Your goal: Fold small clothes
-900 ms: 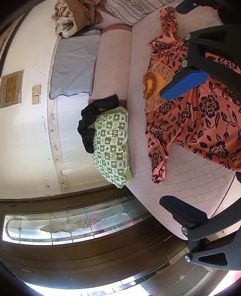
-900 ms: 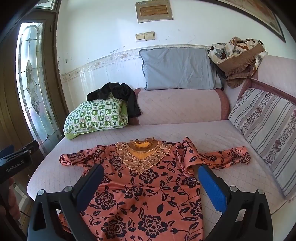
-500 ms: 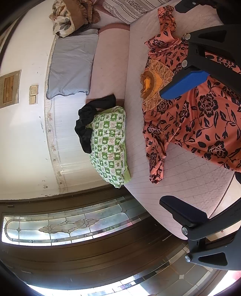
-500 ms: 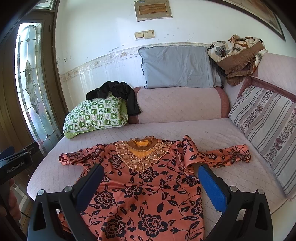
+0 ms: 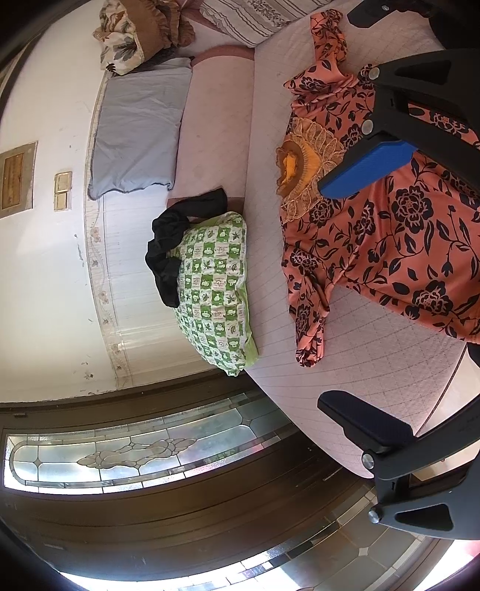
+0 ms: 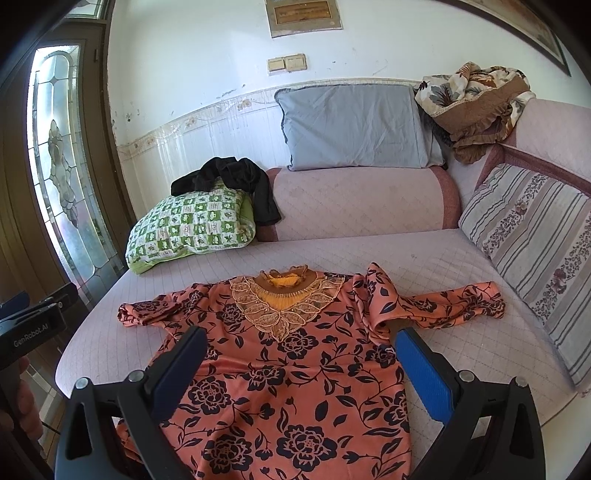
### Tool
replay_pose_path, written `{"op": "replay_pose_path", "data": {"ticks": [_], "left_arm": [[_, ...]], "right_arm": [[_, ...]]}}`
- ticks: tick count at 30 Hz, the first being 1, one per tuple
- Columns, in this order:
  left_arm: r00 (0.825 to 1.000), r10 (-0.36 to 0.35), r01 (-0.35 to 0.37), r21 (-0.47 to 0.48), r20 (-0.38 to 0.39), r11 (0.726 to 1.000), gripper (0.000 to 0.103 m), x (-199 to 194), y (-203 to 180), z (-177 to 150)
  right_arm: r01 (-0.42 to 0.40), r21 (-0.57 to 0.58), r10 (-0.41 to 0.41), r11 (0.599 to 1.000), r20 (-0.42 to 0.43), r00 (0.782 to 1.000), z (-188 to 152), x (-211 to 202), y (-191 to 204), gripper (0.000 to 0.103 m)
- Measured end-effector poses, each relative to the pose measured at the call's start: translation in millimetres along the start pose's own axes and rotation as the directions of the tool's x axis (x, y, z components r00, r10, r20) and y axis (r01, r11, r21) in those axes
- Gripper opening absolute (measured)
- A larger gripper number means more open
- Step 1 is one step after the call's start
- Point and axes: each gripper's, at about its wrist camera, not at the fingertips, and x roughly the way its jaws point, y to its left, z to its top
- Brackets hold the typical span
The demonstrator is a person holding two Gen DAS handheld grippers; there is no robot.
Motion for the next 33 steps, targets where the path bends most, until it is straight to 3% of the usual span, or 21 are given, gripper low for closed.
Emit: {"op": "replay_pose_path", "data": {"ticks": [14, 33], "left_arm": [[1.0, 0.004, -0.004, 0.012, -0.007, 1.0, 0.103, 4.5, -2.8, -0.1], [0.999, 0.015, -0.014, 0.041, -0.033, 0.999, 0.103, 17.1, -16.1, -2.7]], "right_arm": [[-0.002, 0.025, 0.004, 1.0, -0.079, 0.997, -1.2, 6.3, -1.6, 0.103], [0.009, 0.039, -0.005, 0.999, -0.087, 0.996, -6.0, 23.6, -11.2, 0.103]]}}
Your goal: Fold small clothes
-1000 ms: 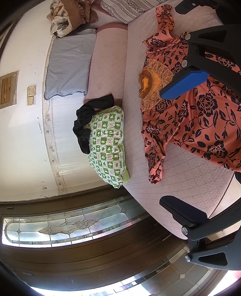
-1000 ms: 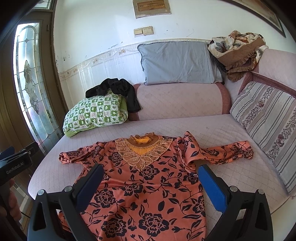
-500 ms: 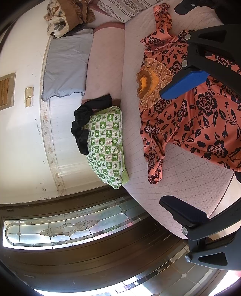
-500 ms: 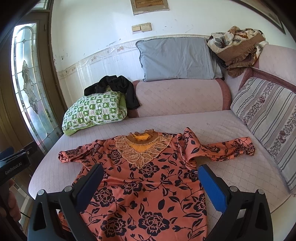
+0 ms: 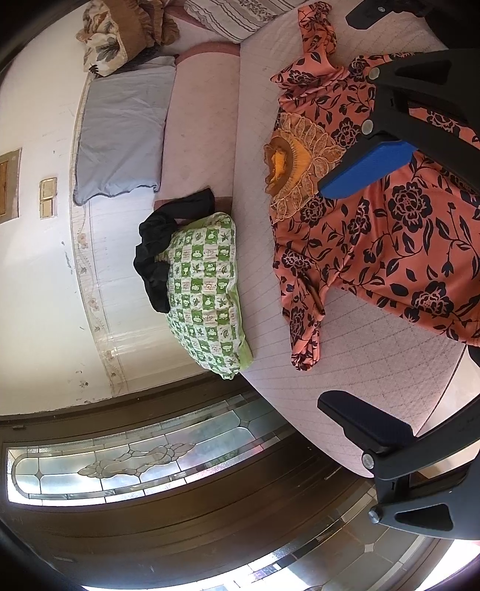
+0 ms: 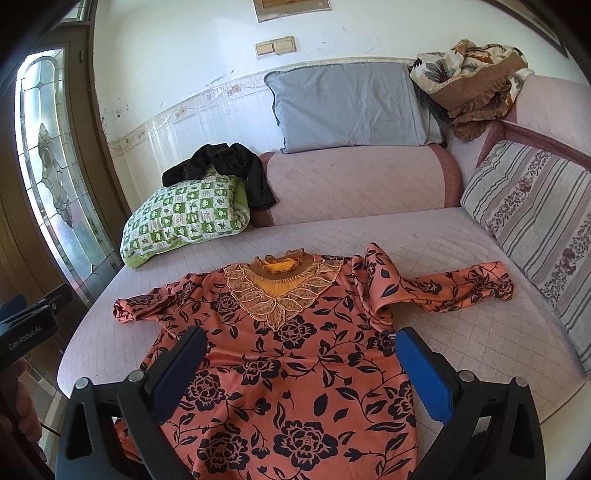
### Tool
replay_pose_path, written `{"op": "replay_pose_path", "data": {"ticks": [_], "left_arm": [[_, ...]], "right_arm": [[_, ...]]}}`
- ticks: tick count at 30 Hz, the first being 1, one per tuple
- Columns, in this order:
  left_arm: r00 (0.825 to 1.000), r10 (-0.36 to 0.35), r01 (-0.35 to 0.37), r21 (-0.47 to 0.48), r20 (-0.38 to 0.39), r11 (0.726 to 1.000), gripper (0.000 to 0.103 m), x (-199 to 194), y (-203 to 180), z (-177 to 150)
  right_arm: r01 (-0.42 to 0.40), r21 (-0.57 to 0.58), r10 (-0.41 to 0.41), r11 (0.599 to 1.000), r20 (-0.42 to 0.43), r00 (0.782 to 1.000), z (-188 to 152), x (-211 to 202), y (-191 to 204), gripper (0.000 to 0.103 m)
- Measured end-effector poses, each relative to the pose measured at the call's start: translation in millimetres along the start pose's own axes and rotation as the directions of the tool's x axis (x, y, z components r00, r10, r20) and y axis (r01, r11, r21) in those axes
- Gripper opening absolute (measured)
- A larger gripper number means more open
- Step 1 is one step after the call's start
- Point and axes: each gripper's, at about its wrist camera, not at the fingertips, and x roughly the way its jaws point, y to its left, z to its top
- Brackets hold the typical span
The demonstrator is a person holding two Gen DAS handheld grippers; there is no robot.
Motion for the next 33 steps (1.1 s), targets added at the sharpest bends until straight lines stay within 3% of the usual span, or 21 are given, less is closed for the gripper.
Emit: {"op": "replay_pose_path", "data": {"ticks": [14, 17, 20, 22, 24, 25, 27, 28, 29, 31, 32, 33], "left_arm": [[0.999, 0.002, 0.0, 0.037, -0.046, 0.999, 0.103, 27.7, -24.9, 1.3], [0.987, -0.047, 0.055, 0.048, -0.151, 0.997, 0.103, 64.4, -41.2, -9.9], [0.952, -0.079, 0.106, 0.076, -0.296, 0.991, 0.103, 113.9, -65.8, -35.5], [0.916, -0.065, 0.123, 0.122, -0.396, 0.985, 0.103, 148.5, -86.7, -59.8], [0.881, -0.034, 0.127, 0.167, -0.472, 0.978, 0.103, 172.8, -102.6, -83.4], [0.863, -0.028, 0.138, 0.182, -0.505, 0.974, 0.103, 181.7, -108.6, -95.2], [0.822, -0.036, 0.177, 0.194, -0.569, 0.965, 0.103, 195.9, -118.2, -115.9], [0.819, -0.05, 0.188, 0.184, -0.572, 0.965, 0.103, 198.7, -118.9, -123.5], [0.832, -0.076, 0.19, 0.153, -0.55, 0.97, 0.103, 196.6, -114.8, -126.0], [0.825, -0.137, 0.195, 0.049, -0.548, 0.98, 0.103, 197.9, -103.3, -132.2], [0.829, -0.171, 0.201, -0.002, -0.533, 0.98, 0.103, 197.4, -97.3, -135.9], [0.843, -0.189, 0.212, -0.012, -0.503, 0.977, 0.103, 194.2, -94.7, -140.0]], "right_arm": [[0.011, 0.049, -0.009, 0.999, -0.048, 0.999, 0.4, 30.7, -30.9, 0.103], [-0.006, 0.105, 0.012, 0.994, -0.058, 0.998, -0.5, 49.3, -59.5, 0.103], [-0.033, 0.313, 0.064, 0.949, -0.09, 0.994, -5.0, 80.7, -117.6, 0.103], [-0.055, 0.495, 0.118, 0.867, -0.098, 0.988, -13.3, 104.7, -165.1, 0.103], [-0.046, 0.661, 0.145, 0.749, -0.096, 0.985, -23.3, 122.4, -220.3, 0.101], [-0.049, 0.761, 0.162, 0.647, -0.074, 0.984, -32.0, 132.6, -249.1, 0.099], [-0.079, 0.865, 0.207, 0.496, -0.029, 0.978, -43.4, 151.3, -278.2, 0.092], [-0.107, 0.904, 0.237, 0.414, 0.007, 0.972, -48.8, 163.7, -297.0, 0.091], [-0.118, 0.92, 0.248, 0.373, 0.024, 0.968, -52.3, 170.0, -306.6, 0.088], [-0.124, 0.956, 0.263, 0.266, 0.052, 0.964, -60.8, 185.7, -324.9, 0.087], [-0.117, 0.971, 0.257, 0.21, 0.061, 0.964, -65.2, 192.9, -333.6, 0.087], [-0.119, 0.981, 0.243, 0.156, 0.079, 0.967, -69.0, 198.6, -342.5, 0.087]]}}
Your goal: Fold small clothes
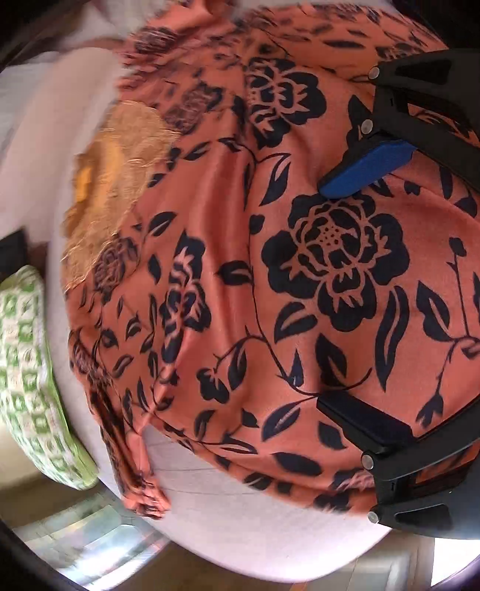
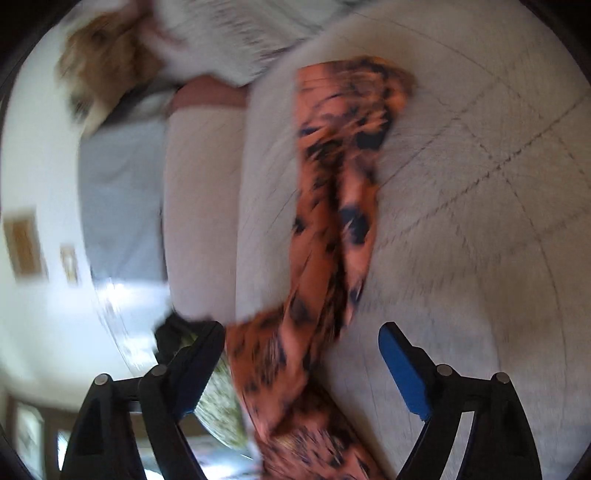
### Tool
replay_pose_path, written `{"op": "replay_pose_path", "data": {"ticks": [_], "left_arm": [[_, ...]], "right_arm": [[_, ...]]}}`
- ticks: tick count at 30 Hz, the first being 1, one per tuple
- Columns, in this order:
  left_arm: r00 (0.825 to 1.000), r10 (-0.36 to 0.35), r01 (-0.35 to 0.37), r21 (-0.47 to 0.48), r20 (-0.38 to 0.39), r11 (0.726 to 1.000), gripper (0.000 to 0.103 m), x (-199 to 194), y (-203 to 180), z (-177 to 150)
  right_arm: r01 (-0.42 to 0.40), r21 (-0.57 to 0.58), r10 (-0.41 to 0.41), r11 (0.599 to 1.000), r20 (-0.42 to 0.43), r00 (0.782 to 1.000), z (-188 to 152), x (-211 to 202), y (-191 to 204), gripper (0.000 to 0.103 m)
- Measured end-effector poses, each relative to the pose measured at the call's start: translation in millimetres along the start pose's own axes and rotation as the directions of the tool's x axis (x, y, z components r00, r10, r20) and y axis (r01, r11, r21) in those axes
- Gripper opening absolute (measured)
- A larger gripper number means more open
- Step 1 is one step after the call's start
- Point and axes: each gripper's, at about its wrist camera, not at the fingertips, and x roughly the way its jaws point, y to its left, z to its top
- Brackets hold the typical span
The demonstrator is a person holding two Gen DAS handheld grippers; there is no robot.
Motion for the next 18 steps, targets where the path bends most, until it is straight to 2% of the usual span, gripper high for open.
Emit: {"op": "replay_pose_path", "data": {"ticks": [3, 6, 8, 10, 12, 14, 16, 18], "left_arm": [[0.999, 0.013, -0.015, 0.046, 0.046, 0.999, 0.103, -0.6, -6.4, -11.5], [0.999, 0.025, -0.024, 0.029, -0.034, 0.999, 0.103, -5.7, -9.7, -3.8], [0.992, 0.061, -0.058, 0.03, -0.114, 0.998, 0.103, -7.3, -14.4, 9.4], [0.984, 0.119, -0.111, 0.065, -0.133, 0.992, 0.103, -13.3, -27.0, 17.2], [0.986, 0.162, -0.154, 0.131, -0.047, 0.979, 0.103, -31.4, -49.5, 20.4], [0.985, 0.163, -0.171, 0.205, 0.055, 0.964, 0.103, -54.6, -80.1, 21.7], [0.985, 0.13, -0.157, 0.264, 0.117, 0.952, 0.103, -73.4, -106.8, 24.9], [0.984, 0.089, -0.134, 0.312, 0.153, 0.941, 0.103, -91.0, -130.9, 33.0]], "right_arm": [[-0.044, 0.103, 0.04, 0.994, 0.04, 0.998, 24.0, 5.6, -3.7, 0.087], [-0.031, 0.169, 0.026, 0.985, 0.031, 0.999, 47.4, 15.4, -2.0, 0.087], [-0.062, 0.219, 0.06, 0.974, 0.014, 0.998, 59.9, 22.5, -5.0, 0.088], [-0.089, 0.217, 0.088, 0.972, 0.014, 0.996, 60.6, 22.9, -0.2, 0.086], [-0.085, 0.169, 0.082, 0.982, 0.026, 0.996, 68.8, 26.5, 6.1, 0.069], [-0.038, 0.09, 0.037, 0.995, 0.016, 0.999, 73.2, 35.0, 12.7, 0.029], [-0.006, 0.065, 0.006, 0.998, 0.0, 1.0, 77.2, 43.2, 8.0, 0.017], [-0.041, 0.064, 0.042, 0.997, -0.005, 0.999, 79.6, 45.7, 11.2, 0.013]]}}
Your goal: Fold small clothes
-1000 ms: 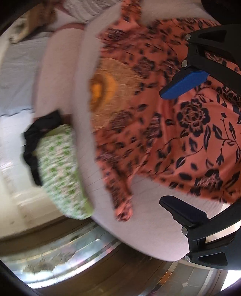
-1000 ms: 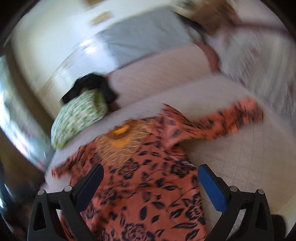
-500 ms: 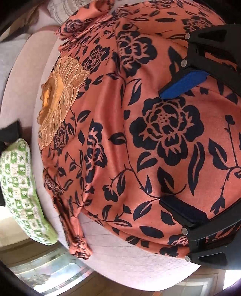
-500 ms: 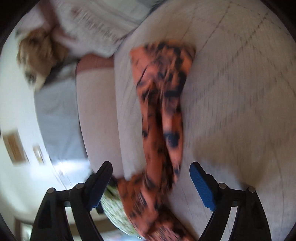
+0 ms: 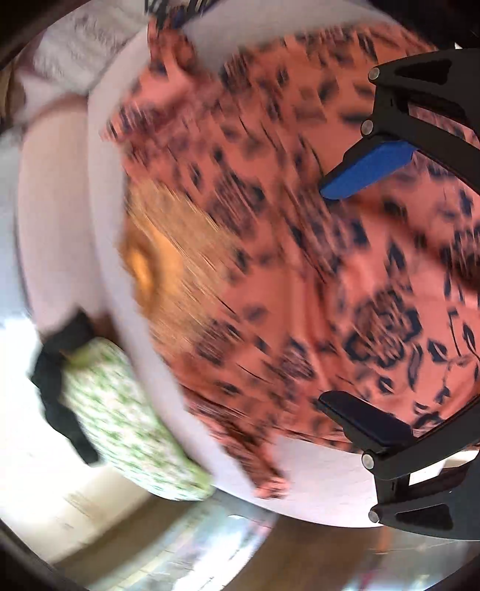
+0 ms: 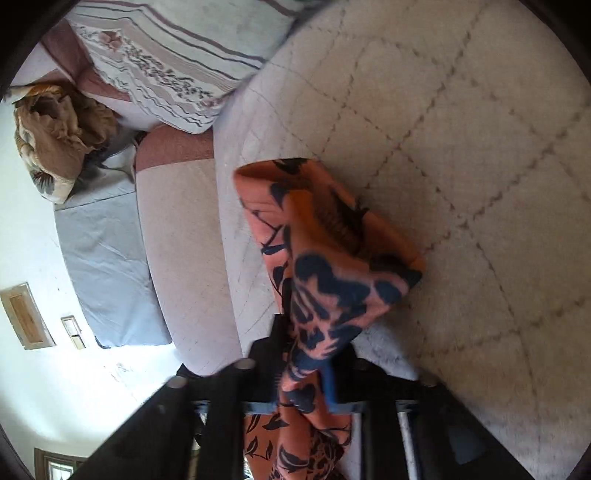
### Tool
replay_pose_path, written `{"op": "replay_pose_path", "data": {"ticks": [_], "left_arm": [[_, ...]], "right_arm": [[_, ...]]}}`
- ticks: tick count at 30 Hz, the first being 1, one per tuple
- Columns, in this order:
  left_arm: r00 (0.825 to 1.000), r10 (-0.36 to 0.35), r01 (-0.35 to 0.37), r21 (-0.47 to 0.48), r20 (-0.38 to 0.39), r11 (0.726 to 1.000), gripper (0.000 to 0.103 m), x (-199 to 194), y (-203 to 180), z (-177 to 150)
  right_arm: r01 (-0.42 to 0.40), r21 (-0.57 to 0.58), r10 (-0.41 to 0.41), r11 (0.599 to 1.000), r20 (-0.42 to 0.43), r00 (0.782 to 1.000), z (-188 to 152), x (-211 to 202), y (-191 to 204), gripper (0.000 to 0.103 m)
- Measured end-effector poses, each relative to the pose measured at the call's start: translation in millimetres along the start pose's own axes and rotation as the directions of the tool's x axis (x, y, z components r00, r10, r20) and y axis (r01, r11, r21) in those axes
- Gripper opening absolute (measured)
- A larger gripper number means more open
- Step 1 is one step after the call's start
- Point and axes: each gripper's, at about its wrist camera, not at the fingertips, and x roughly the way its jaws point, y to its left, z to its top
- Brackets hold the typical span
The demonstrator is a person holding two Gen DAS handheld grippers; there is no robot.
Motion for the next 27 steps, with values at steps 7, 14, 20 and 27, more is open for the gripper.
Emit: {"op": "replay_pose_path", "data": {"ticks": [7, 14, 20, 27], "left_arm": [[0.986, -0.036, 0.018, 0.107, 0.163, 0.994, 0.103, -44.0, -44.6, 59.8], [0.979, -0.089, 0.081, 0.051, 0.184, 0.995, 0.103, -49.0, -48.1, 90.8], [0.971, -0.109, 0.135, -0.114, 0.213, 0.984, 0.103, -52.4, 11.3, 72.0], [0.985, -0.067, 0.09, -0.144, 0.158, 0.985, 0.103, -28.5, 57.0, 27.6]], "right_arm": [[-0.293, -0.235, 0.263, 0.927, -0.154, 0.952, -34.7, -16.6, 73.8, 0.012], [-0.394, -0.406, 0.221, 0.824, -0.411, 0.885, -100.7, 7.6, 121.0, 0.012], [-0.359, -0.564, 0.015, 0.744, -0.523, 0.852, -167.0, 59.9, 133.4, 0.012], [-0.373, -0.579, -0.21, 0.725, -0.702, 0.681, -254.9, 131.9, 109.3, 0.022]]}}
